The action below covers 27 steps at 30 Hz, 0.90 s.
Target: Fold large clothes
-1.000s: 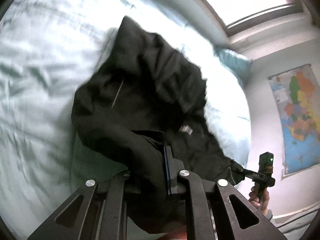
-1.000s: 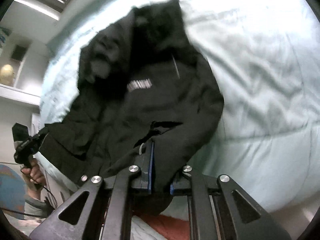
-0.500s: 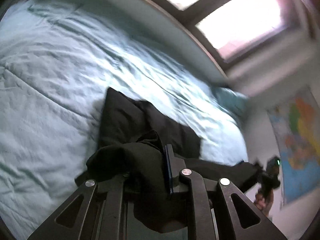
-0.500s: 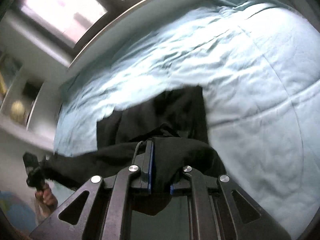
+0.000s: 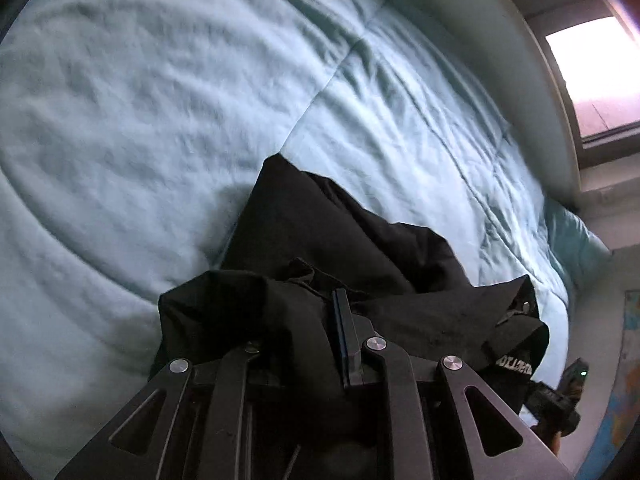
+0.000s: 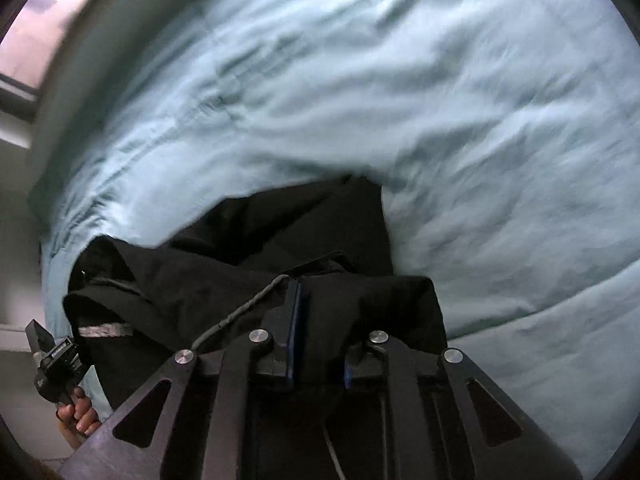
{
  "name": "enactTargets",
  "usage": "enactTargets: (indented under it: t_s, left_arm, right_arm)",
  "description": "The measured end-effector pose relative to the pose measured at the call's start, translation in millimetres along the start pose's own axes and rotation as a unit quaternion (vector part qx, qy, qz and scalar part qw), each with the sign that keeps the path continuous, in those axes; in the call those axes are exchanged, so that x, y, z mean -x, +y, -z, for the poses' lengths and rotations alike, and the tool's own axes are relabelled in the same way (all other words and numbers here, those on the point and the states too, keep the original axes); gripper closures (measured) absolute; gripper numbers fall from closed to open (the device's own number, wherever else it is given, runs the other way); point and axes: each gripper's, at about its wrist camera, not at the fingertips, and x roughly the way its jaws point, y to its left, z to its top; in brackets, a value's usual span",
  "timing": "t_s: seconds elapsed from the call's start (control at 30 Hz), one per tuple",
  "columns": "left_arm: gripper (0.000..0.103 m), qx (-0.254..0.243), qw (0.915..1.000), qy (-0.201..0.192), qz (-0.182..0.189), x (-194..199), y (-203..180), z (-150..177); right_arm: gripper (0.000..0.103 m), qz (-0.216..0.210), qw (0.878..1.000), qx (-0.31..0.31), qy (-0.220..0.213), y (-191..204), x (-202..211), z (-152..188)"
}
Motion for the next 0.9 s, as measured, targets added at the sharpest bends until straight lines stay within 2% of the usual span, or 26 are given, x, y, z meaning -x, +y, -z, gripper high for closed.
enactTargets:
  t_s: [0.1, 0.2, 0.27, 0.37, 0.47, 0.53, 0.57, 0.6, 0.63, 0.67, 0.7, 0.73, 0.77, 0.8, 0.83, 0.9]
  left_arm:
    - [0.083, -0.001, 0.9999, 0.013, 0.009, -3, 2, -2]
    - [0.083, -0.020, 0.9992, 0.030, 0.019, 8, 0, -4]
    - [0.083, -0.050, 0.9980, 0.033, 0.022, 25, -8, -2]
    - [0.081, -0.097, 0.9944, 0.024, 0.035, 61, -17, 4]
    - [0.080, -0.116, 0.9906, 0.013, 0.071, 101, -19, 9]
    - [0.080, -0.108, 0.9876, 0.013, 0.112, 125, -14, 14]
    - [0.079, -0.100, 0.9850, 0.018, 0.140, 136, -10, 17]
    - [0.077, -0.090, 0.9824, 0.025, 0.162, 144, -5, 19]
    - [0.075, -0.079, 0.9775, 0.034, 0.192, 152, 0, 21]
    - [0.074, -0.074, 0.9731, 0.036, 0.215, 158, 3, 23]
    - [0.073, -0.074, 0.9694, 0.033, 0.232, 167, 7, 24]
    - [0.071, -0.077, 0.9695, 0.027, 0.231, 172, 6, 26]
    - [0.064, -0.081, 0.9713, 0.017, 0.223, 179, 7, 27]
    - [0.052, -0.084, 0.9735, 0.009, 0.212, 184, 7, 27]
    - [0.048, -0.087, 0.9752, -0.004, 0.204, 190, 7, 27]
    - [0.034, -0.088, 0.9780, -0.027, 0.187, 197, 7, 27]
  right_arm:
    - [0.083, 0.002, 1.000, -0.003, 0.008, -3, -18, -3]
    - [0.083, -0.010, 1.000, -0.005, 0.013, -6, -12, -4]
    - [0.083, -0.016, 1.000, -0.001, -0.020, -9, 13, -1]
    - [0.083, -0.052, 0.997, 0.004, -0.055, -14, 50, 6]
    - [0.083, -0.065, 0.996, 0.027, -0.062, -12, 77, 17]
    - [0.081, -0.076, 0.995, 0.031, -0.061, -13, 90, 25]
    - [0.074, -0.095, 0.994, 0.020, -0.056, -15, 94, 27]
    - [0.067, -0.160, 0.986, -0.015, -0.048, -26, 101, 29]
    - [0.062, -0.223, 0.972, -0.052, -0.046, -39, 105, 31]
    - [0.052, -0.270, 0.958, -0.080, -0.046, -50, 109, 32]
    - [0.050, -0.302, 0.947, -0.096, -0.054, -59, 116, 34]
    - [0.050, -0.291, 0.950, -0.095, -0.066, -64, 123, 35]
    - [0.050, -0.273, 0.955, -0.088, -0.073, -64, 127, 34]
    - [0.048, -0.232, 0.967, -0.069, -0.082, -61, 132, 34]
    - [0.048, -0.197, 0.976, -0.051, -0.081, -57, 133, 34]
    - [0.048, -0.158, 0.984, -0.022, -0.073, -46, 128, 35]
